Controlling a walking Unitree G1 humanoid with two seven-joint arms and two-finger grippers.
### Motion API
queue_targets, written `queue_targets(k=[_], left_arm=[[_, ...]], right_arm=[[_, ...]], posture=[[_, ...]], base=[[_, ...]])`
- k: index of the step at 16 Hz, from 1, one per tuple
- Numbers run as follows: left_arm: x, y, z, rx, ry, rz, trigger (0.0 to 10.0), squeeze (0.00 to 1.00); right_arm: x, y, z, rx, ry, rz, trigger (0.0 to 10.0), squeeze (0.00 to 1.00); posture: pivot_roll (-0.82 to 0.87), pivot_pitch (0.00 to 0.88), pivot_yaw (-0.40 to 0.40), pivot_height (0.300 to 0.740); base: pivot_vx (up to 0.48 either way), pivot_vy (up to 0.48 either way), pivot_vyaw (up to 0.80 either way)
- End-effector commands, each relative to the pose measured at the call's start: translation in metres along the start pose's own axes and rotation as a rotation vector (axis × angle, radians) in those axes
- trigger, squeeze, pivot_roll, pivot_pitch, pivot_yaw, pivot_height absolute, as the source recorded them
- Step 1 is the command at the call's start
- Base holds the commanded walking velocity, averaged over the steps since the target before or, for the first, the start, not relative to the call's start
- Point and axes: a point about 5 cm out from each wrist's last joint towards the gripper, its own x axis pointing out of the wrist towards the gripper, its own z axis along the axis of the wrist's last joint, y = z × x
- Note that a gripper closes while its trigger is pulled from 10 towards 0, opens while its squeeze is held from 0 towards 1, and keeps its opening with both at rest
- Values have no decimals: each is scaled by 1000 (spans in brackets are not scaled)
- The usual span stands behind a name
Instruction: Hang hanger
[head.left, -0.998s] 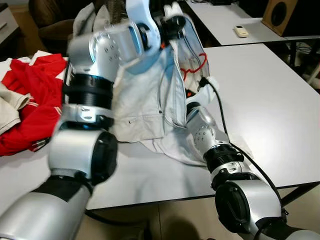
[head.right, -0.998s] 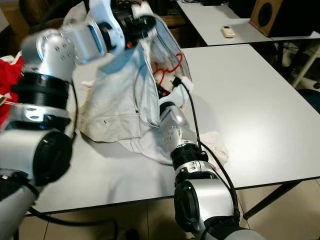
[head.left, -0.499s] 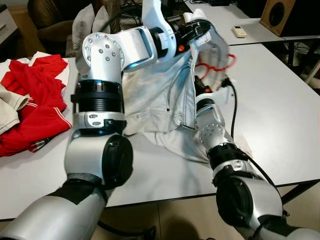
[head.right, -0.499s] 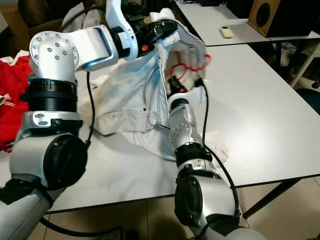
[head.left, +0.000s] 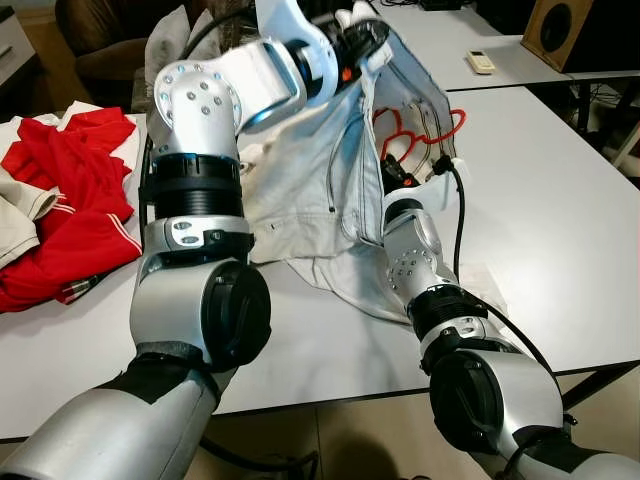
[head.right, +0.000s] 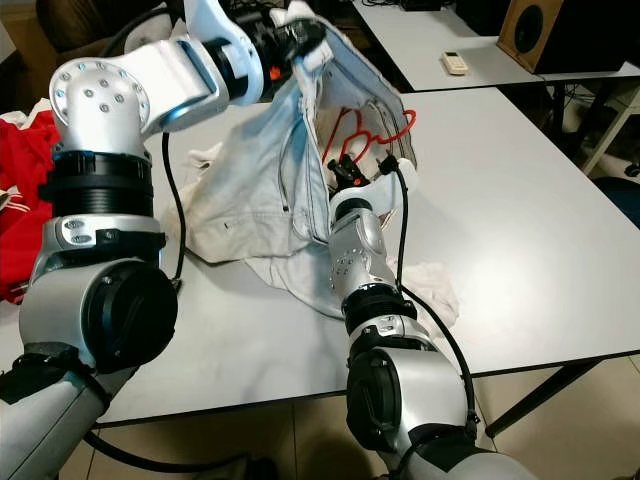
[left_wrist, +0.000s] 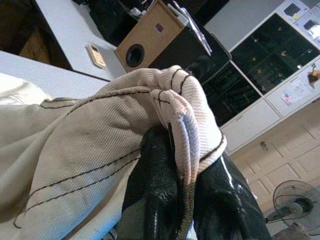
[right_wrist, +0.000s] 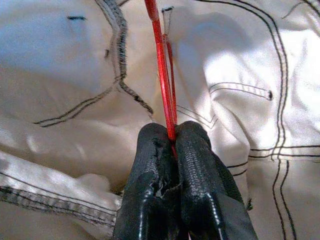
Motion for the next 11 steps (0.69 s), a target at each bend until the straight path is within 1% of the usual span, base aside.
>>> queue_targets(k=[1, 11], left_arm=[[0, -12, 6, 5, -13, -37, 0, 0], [0, -12, 6, 5, -13, -37, 0, 0]], right_arm=[[-17, 24, -48, 63, 109, 23, 10000, 0], [-17, 24, -48, 63, 109, 23, 10000, 0]], posture=[[21, 0, 49, 740], [21, 0, 49, 740]], base=[[0, 0, 0], [0, 0, 0]])
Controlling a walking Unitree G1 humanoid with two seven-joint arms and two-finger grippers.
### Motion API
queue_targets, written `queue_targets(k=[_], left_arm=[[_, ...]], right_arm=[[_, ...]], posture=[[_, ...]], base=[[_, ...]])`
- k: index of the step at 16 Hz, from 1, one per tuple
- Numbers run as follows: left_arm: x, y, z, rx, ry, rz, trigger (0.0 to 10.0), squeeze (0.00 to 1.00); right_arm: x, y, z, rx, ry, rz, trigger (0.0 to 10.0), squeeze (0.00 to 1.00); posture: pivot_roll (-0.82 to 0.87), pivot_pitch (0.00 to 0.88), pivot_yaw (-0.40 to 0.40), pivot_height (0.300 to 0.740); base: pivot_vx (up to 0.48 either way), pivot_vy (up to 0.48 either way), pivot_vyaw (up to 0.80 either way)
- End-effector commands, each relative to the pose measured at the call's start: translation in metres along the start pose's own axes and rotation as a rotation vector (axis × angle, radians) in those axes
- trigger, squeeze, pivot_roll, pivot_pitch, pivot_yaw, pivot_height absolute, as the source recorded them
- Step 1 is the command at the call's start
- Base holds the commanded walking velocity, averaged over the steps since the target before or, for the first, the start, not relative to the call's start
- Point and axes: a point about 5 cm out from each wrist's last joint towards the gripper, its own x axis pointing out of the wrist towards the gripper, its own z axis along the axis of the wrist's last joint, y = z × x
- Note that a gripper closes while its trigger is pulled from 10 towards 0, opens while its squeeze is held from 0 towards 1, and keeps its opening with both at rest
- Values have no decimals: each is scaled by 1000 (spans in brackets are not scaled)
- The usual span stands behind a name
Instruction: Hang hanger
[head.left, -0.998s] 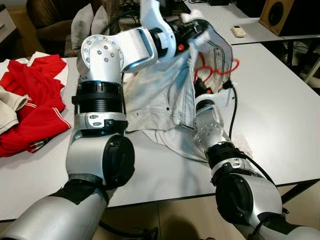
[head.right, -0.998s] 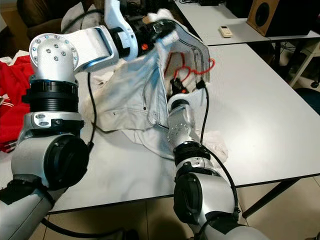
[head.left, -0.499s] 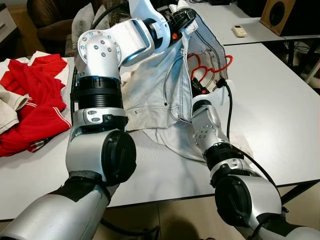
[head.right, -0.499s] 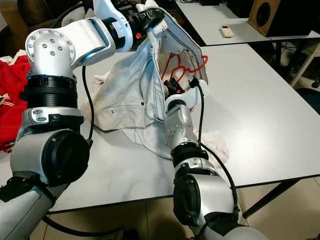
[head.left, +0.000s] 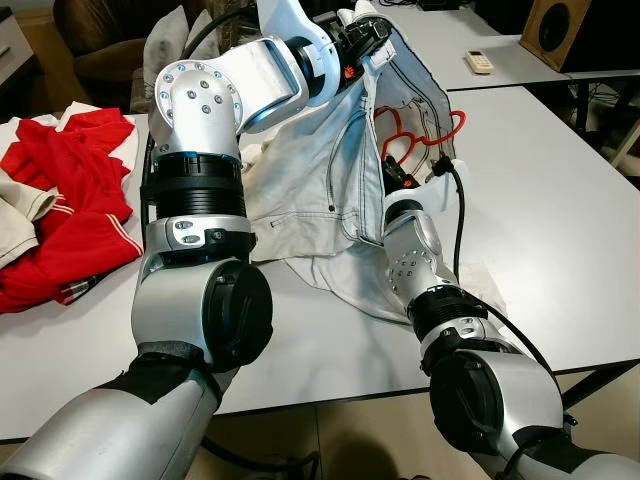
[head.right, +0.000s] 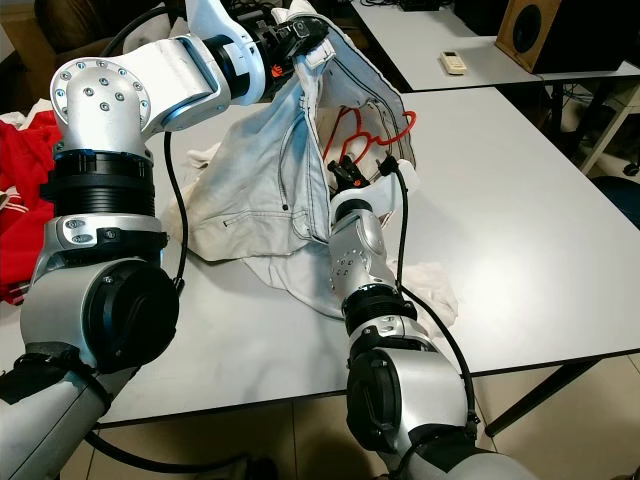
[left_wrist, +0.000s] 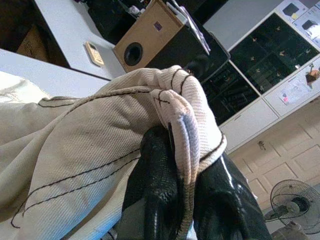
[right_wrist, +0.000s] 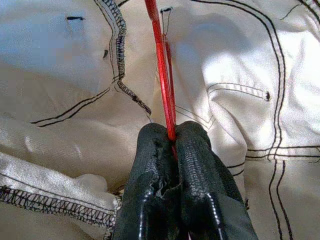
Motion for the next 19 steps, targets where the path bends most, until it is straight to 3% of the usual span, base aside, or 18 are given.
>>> queue_targets(k=[1, 4, 5, 6, 7, 8, 11, 13, 14, 16, 19], left_arm=[[0, -12, 7, 12, -15, -36, 0, 0], [0, -14, 6, -20, -10, -40, 0, 0], [-9, 26, 0, 171, -57, 105, 0, 0], [-19, 54, -10, 328, -55, 190, 0, 0], [-28, 74, -20, 446, -36, 246, 0, 0], [-37, 87, -26, 497, -24, 290, 0, 0], [-41, 91, -29, 516, -24, 308, 0, 0], [-42, 89, -38, 551, 19, 278, 0, 0], [-41, 86, -43, 552, 42, 255, 0, 0], [-36, 64, -59, 510, 99, 133, 0, 0], [-28, 55, -43, 446, -2, 156, 0, 0]], right_arm=[[-17, 24, -48, 64, 109, 25, 10000, 0], [-18, 22, -50, 47, 115, 7, 10000, 0], [-22, -3, -51, -21, 186, 35, 10000, 0], [-27, -21, -51, -65, 248, 59, 10000, 0], [-31, -33, -52, -94, 299, 78, 10000, 0], [-36, -39, -54, -104, 337, 102, 10000, 0], [-40, -38, -53, -72, 320, 109, 10000, 0], [-40, -33, -42, -4, 253, 107, 10000, 0], [-39, -32, -41, 6, 244, 102, 10000, 0], [-36, -34, -37, 28, 217, 36, 10000, 0], [-41, -51, -47, -55, 322, -133, 10000, 0]], posture=[[21, 0, 49, 740], [19, 0, 50, 740], [-31, 0, 44, 740], [-33, 0, 35, 740], [-34, 0, 31, 740], [-32, 0, 15, 740], [-28, 0, -4, 740], [-29, 0, -12, 740], [-30, 0, -13, 740], [-30, 0, -14, 740], [-36, 0, -13, 740]], base=[[0, 0, 0], [0, 0, 0], [0, 0, 0], [0, 0, 0], [0, 0, 0], [0, 0, 0], [0, 0, 0], [0, 0, 0], [0, 0, 0], [0, 0, 0], [0, 0, 0]])
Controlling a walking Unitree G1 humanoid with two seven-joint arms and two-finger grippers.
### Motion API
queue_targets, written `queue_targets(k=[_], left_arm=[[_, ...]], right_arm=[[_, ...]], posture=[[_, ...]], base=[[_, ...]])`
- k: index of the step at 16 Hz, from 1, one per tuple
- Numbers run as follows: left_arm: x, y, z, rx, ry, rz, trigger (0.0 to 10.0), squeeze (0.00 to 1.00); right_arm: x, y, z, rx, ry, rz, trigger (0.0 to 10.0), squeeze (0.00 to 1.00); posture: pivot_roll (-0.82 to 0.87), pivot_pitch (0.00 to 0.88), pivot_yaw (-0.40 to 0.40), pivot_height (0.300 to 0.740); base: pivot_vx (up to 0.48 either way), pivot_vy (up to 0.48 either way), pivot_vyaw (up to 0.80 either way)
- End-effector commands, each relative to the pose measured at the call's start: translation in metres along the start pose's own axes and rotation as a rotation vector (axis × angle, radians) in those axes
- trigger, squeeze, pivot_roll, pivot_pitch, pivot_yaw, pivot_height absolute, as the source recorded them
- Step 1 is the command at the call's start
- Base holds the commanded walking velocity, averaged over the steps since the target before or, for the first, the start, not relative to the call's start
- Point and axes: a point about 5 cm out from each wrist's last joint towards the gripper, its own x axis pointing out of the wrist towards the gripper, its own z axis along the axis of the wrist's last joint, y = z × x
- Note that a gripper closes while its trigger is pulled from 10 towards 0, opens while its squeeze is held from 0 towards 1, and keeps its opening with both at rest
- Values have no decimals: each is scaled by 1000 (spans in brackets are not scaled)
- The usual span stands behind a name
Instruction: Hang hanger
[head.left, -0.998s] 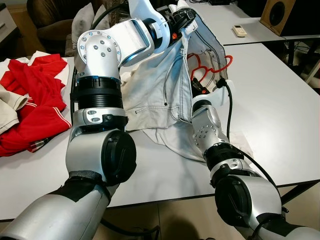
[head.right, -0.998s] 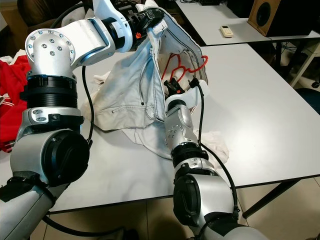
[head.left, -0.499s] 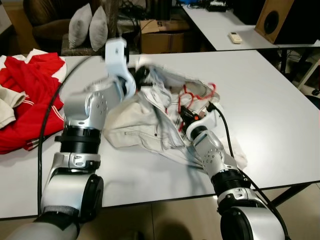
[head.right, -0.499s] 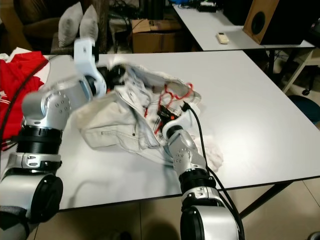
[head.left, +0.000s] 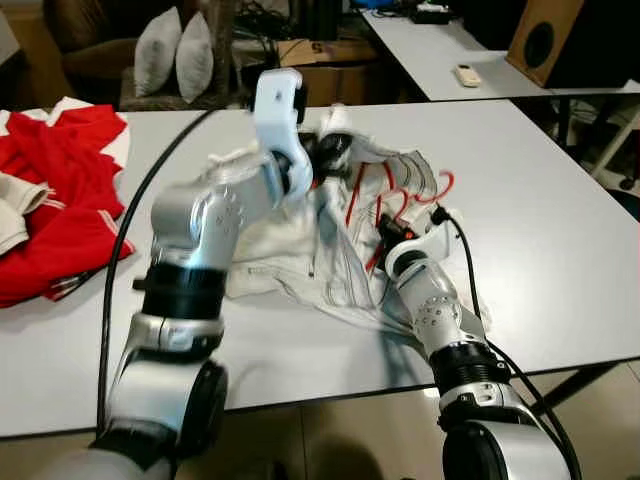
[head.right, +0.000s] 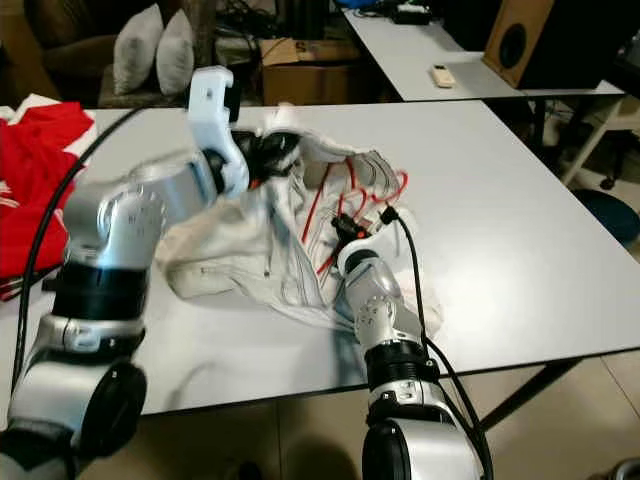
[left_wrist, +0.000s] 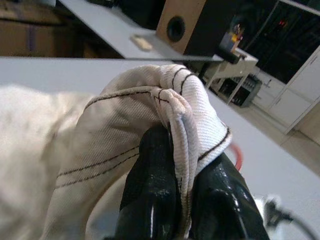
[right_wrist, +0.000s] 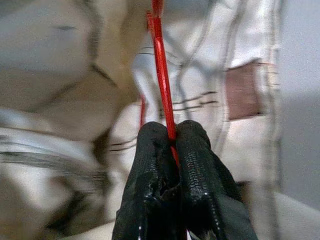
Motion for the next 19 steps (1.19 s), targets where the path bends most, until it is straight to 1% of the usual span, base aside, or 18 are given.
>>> queue_targets(k=[1, 2, 3, 4, 5, 7, 8, 10, 11, 12, 14, 15, 16, 17, 18, 19], left_arm=[[0, 5, 18, -21, -75, 42, 0, 0], [1, 9, 24, -32, -96, 64, 0, 0], [1, 9, 24, -32, -96, 64, 0, 0], [0, 11, 29, -59, -105, 58, 0, 0], [-1, 14, 31, -65, -100, 57, 0, 0], [1, 26, 30, -25, -89, 111, 0, 0], [4, 34, 29, 3, -83, 144, 0, 0], [6, 40, 28, 38, -74, 162, 0, 0], [8, 44, 26, 71, -56, 169, 0, 0], [8, 51, 17, 113, -15, 186, 0, 0], [8, 63, 3, 120, 32, 219, 0, 0], [9, 77, -13, 148, 85, 262, 0, 0], [9, 86, -23, 176, 118, 295, 0, 0], [7, 95, -33, 216, 152, 336, 0, 0], [3, 109, -45, 276, 195, 396, 0, 0], [3, 109, -45, 276, 195, 396, 0, 0]], right_arm=[[-3, -3, -22, 27, 94, -73, 10000, 0], [-5, -9, -27, 57, 116, -101, 10000, 0], [-5, -9, -27, 57, 116, -101, 10000, 0], [-8, -15, -30, 48, 148, -104, 10000, 0], [-10, -17, -33, 35, 193, -78, 10000, 0], [-11, -10, -27, 24, 221, -10, 10000, 0], [-12, -2, -20, 27, 229, 34, 10000, 0], [-13, 6, -14, 23, 224, 79, 10000, 0], [-13, 10, -3, 13, 192, 100, 10000, 0], [-13, 12, 11, 7, 144, 105, 10000, 0], [-14, 15, 21, 22, 120, 121, 10000, 0], [-17, 19, 29, 32, 110, 139, 10000, 0], [-19, 22, 33, 32, 107, 149, 10000, 0], [-21, 24, 37, 31, 101, 159, 10000, 0], [-25, 29, 44, 29, 89, 178, 10000, 0], [-25, 29, 44, 29, 89, 178, 10000, 0]], posture=[[-38, 0, -12, 740], [-38, 0, -11, 740], [-38, 0, -11, 740], [-51, 0, 3, 740], [-61, 0, 11, 740], [-75, 0, 21, 740], [-83, 0, 27, 740], [-90, 0, 32, 740], [-101, 0, 41, 740], [-104, 0, 44, 740], [-108, 0, 47, 740], [-110, 0, 46, 740], [-113, 0, 48, 740], [-118, 0, 50, 740], [-125, 0, 54, 740], [-125, 0, 54, 740]], base=[[0, 0, 0], [0, 0, 0], [0, 0, 0], [0, 0, 0], [0, 0, 0], [0, 0, 0], [0, 0, 0], [0, 0, 0], [0, 0, 0], [0, 0, 0], [0, 0, 0], [0, 0, 0], [0, 0, 0], [0, 0, 0], [0, 0, 0], [0, 0, 0]])
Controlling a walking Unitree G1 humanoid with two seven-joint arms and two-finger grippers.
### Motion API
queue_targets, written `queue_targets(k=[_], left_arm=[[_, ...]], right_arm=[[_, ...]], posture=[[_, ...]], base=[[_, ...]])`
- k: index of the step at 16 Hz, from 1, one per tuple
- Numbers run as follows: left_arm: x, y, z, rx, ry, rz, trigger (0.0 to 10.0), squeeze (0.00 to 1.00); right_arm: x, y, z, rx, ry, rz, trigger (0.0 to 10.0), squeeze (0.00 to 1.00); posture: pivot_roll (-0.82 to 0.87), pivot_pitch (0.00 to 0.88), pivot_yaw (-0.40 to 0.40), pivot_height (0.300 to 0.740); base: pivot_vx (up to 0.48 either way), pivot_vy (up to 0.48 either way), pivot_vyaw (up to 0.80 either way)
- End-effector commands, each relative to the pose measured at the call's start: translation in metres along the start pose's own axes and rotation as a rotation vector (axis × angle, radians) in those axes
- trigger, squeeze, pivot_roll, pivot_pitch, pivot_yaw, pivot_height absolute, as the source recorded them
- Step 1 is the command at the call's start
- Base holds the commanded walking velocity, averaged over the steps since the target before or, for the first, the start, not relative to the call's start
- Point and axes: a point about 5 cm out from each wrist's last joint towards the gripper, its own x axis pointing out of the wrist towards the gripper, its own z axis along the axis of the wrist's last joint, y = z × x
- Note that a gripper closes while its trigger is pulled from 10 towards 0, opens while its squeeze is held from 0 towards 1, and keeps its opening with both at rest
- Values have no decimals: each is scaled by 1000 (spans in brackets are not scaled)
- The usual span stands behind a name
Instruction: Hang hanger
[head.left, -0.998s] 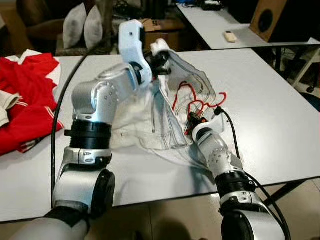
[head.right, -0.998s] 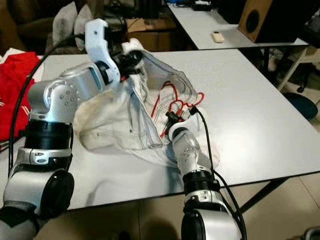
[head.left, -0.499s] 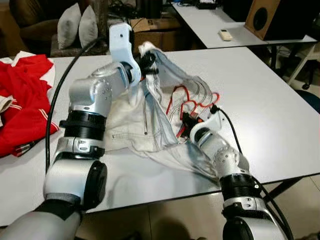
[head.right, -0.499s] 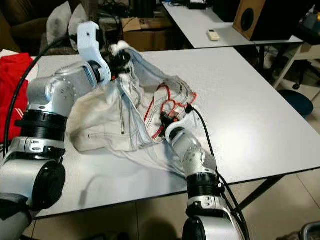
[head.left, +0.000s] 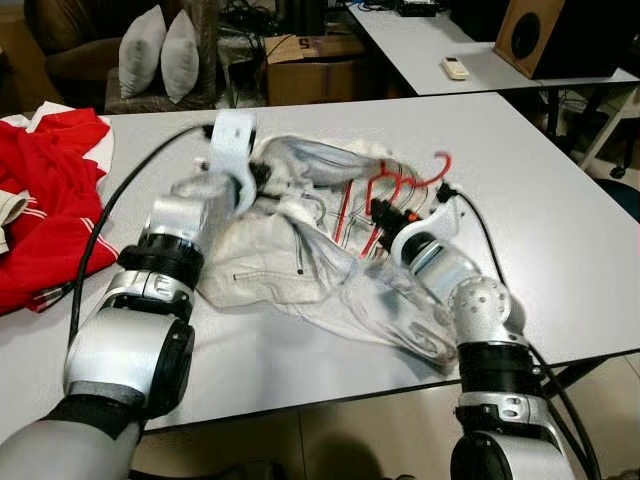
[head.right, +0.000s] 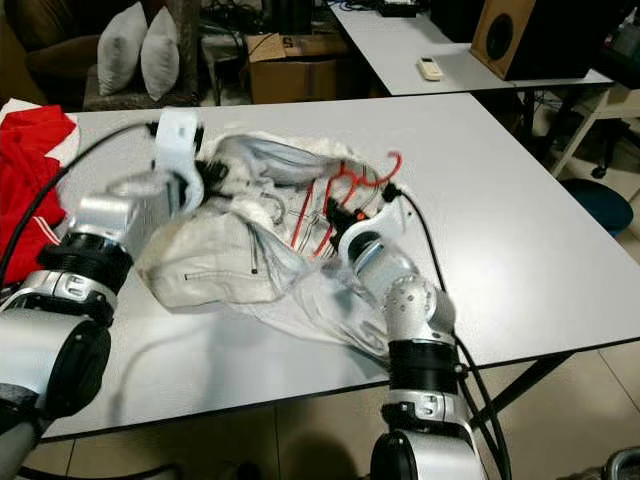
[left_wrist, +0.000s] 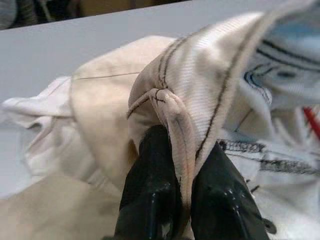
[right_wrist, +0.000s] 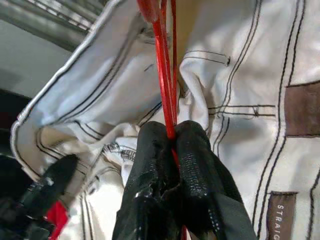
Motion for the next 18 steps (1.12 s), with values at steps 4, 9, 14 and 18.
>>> queue_targets(k=[4, 9, 14, 18], left_arm=[[0, 1, 0, 27, 3, 14, 0, 0], [0, 1, 0, 27, 3, 14, 0, 0], [0, 1, 0, 27, 3, 14, 0, 0], [-5, 18, -77, 89, 123, -22, 0, 0]], right_arm=[[-2, 2, 5, 4, -15, 6, 10000, 0], [-2, 2, 5, 4, -15, 6, 10000, 0], [-2, 2, 5, 4, -15, 6, 10000, 0], [-44, 61, 80, -102, -194, 240, 10000, 0]], posture=[[-125, 0, 54, 740], [-125, 0, 54, 740], [-125, 0, 54, 740], [-162, 0, 73, 740]], base=[[0, 0, 0], [0, 0, 0], [0, 0, 0], [0, 0, 0]])
